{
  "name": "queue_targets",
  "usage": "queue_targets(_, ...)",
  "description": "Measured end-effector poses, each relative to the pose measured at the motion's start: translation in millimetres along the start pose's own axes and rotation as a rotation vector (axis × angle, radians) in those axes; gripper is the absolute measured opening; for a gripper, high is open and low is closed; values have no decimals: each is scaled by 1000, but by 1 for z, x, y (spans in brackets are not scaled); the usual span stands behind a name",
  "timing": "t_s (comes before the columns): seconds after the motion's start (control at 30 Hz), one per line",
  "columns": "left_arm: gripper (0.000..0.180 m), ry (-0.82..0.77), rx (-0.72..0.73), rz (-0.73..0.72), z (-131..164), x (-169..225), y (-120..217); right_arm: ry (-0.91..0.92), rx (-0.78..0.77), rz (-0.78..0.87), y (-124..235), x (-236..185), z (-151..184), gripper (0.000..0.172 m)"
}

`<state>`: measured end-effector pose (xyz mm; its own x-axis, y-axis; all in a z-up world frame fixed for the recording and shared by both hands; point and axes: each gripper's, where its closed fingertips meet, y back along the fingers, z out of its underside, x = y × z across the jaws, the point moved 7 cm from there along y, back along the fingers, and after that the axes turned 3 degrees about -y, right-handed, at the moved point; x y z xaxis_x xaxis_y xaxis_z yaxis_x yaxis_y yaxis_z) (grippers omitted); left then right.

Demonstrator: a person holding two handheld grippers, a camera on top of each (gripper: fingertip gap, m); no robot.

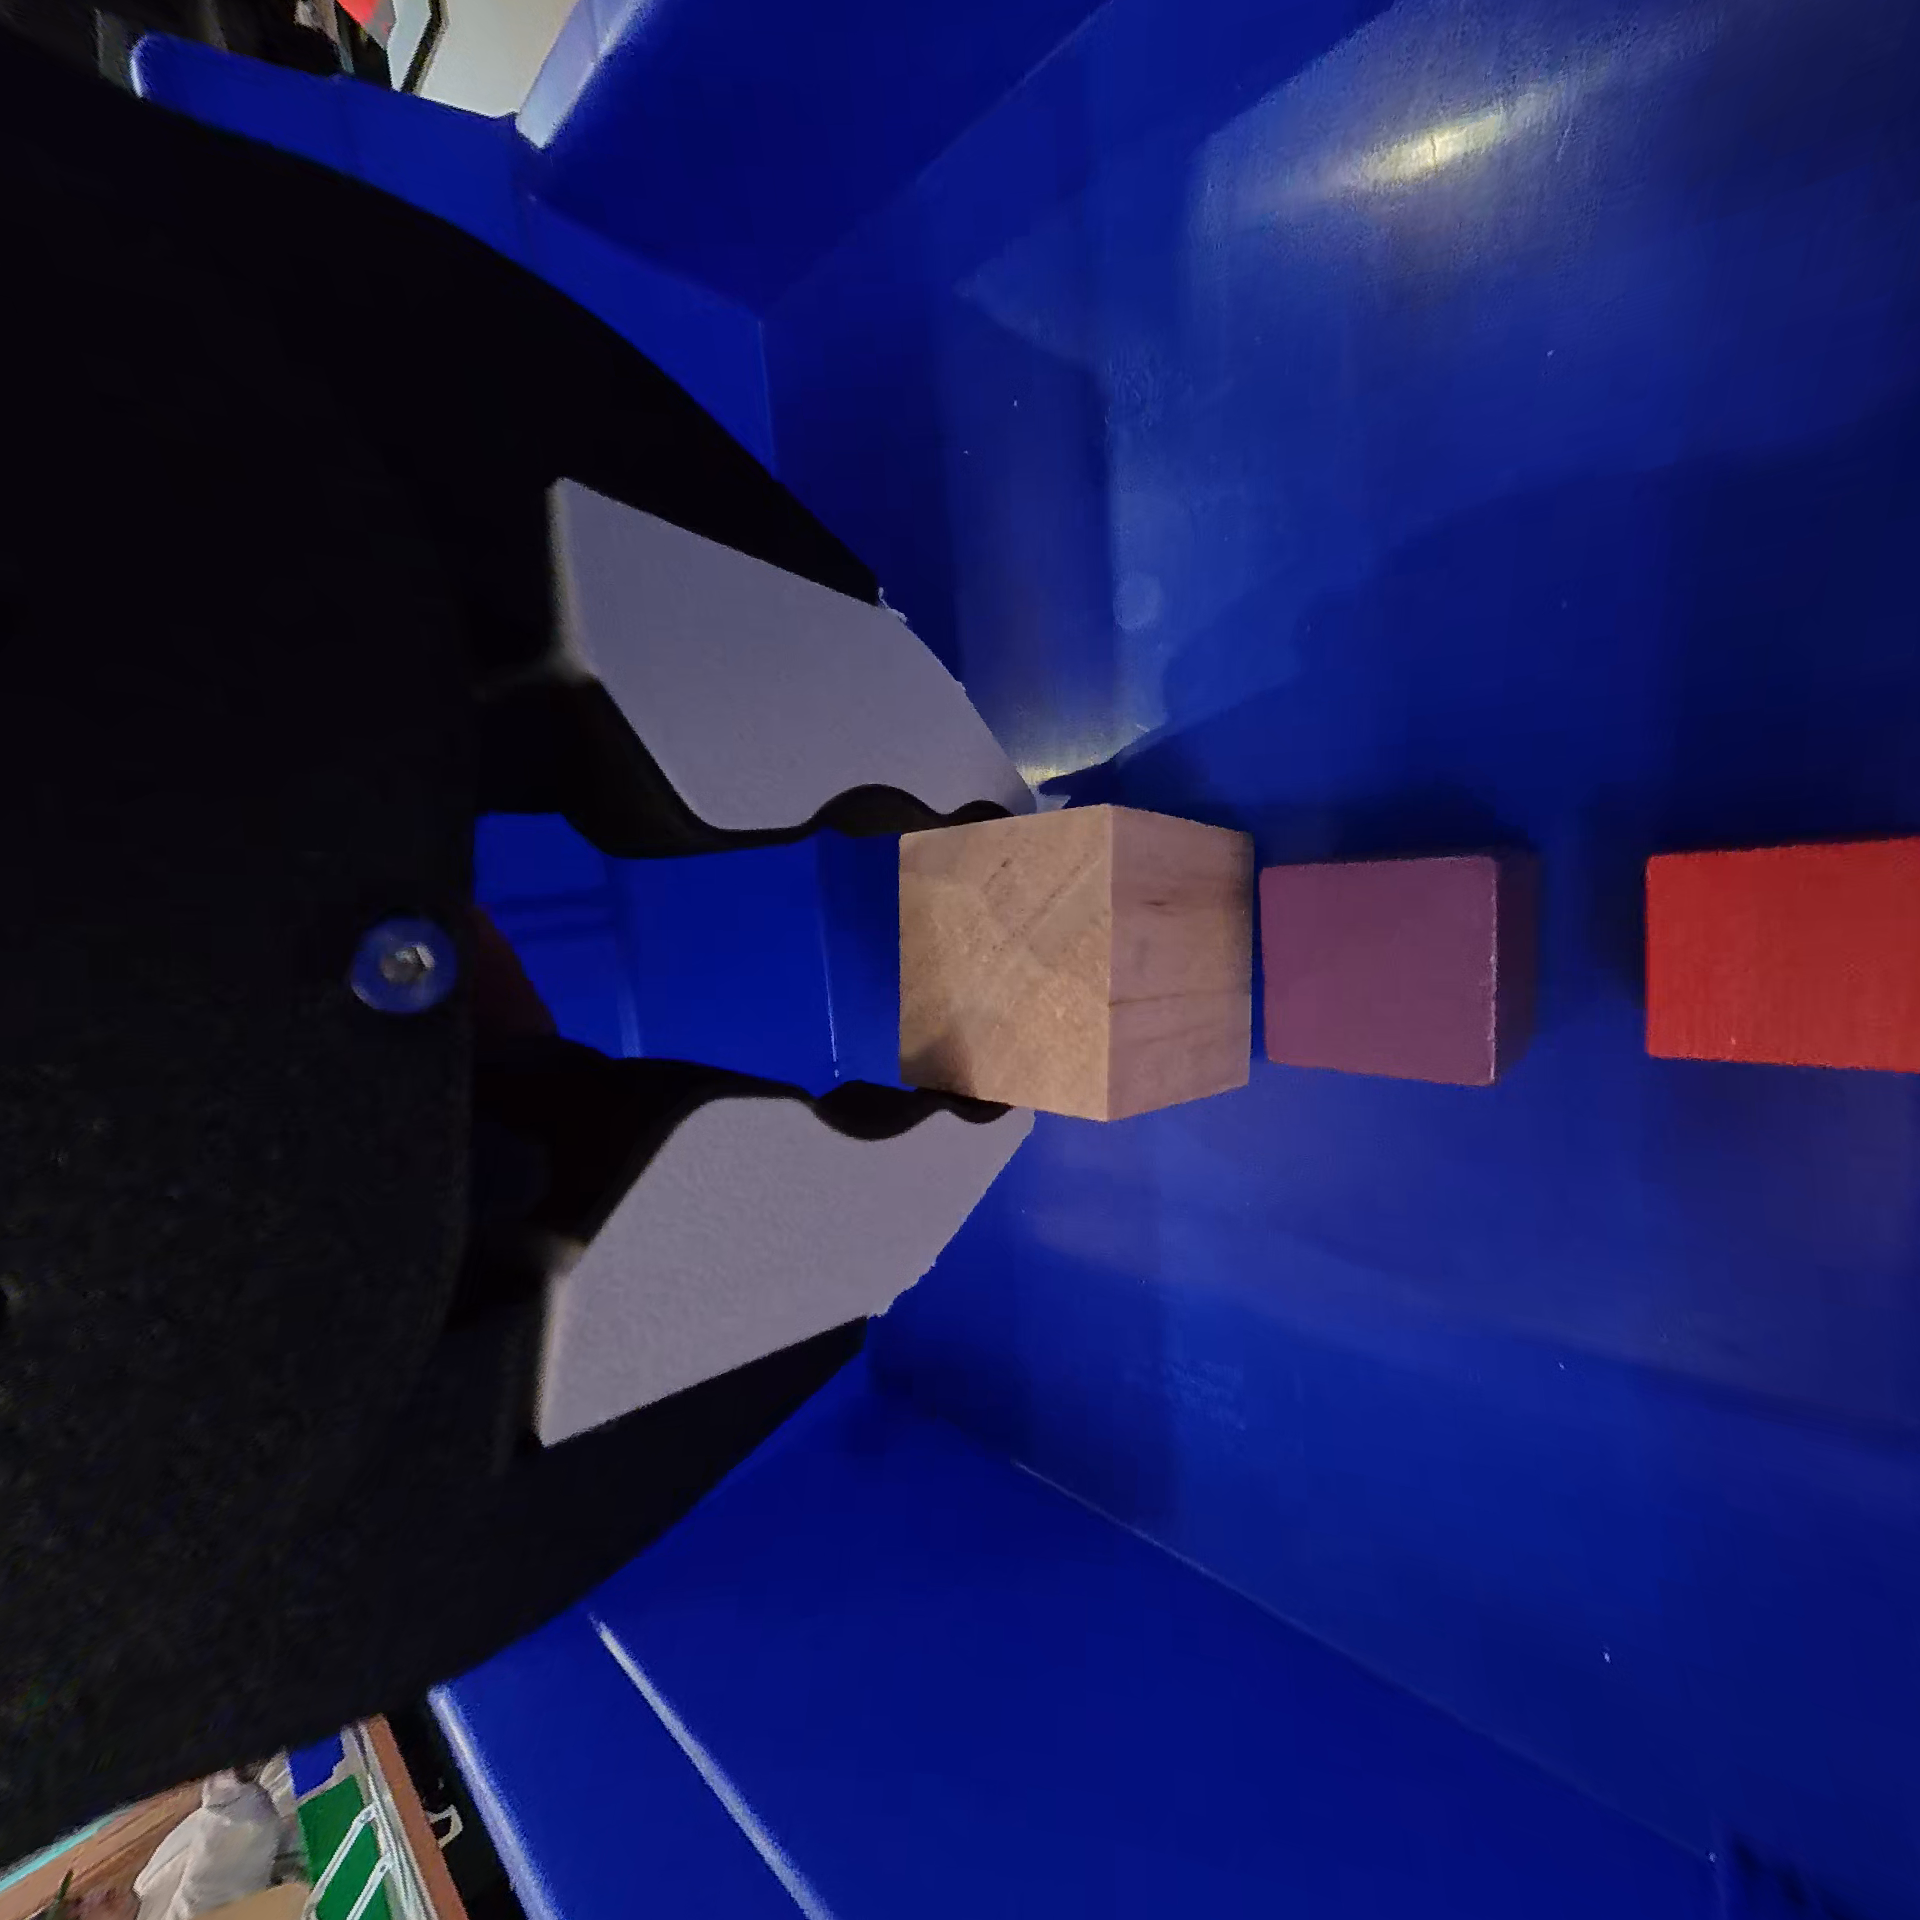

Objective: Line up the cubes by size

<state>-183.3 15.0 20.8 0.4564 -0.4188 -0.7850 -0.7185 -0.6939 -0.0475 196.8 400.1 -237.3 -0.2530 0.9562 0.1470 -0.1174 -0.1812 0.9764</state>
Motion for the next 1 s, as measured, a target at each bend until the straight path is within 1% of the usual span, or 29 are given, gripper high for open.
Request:
queue_targets(0.23,0,4,-3,3,2,0,-1,-4,-3,-3,-3,1,-3,46)
queue_targets(0.4,0,4,-9,7,3,0,-2,-5,-20,-4,-4,1,-2,52)
queue_targets(0.53,0,6,-8,0,4,-1,-2,-27,-3,44,8,3,2,56)
queue_targets(0.63,0,8,-9,-9,4,-2,-1,-54,48,128,33,3,2,57)
queue_targets(0.77,0,5,-12,-15,4,-3,0,-102,103,338,83,-4,-1,53)
queue_targets(0.83,0,2,-12,-20,3,-3,1,-105,187,455,112,-15,-11,51)
queue_targets(0.9,0,-6,-18,-30,2,-4,3,-92,226,586,141,-31,-22,50)
queue_targets(1.0,0,-10,-16,-45,-1,-6,7,-101,356,724,183,-61,-45,44)
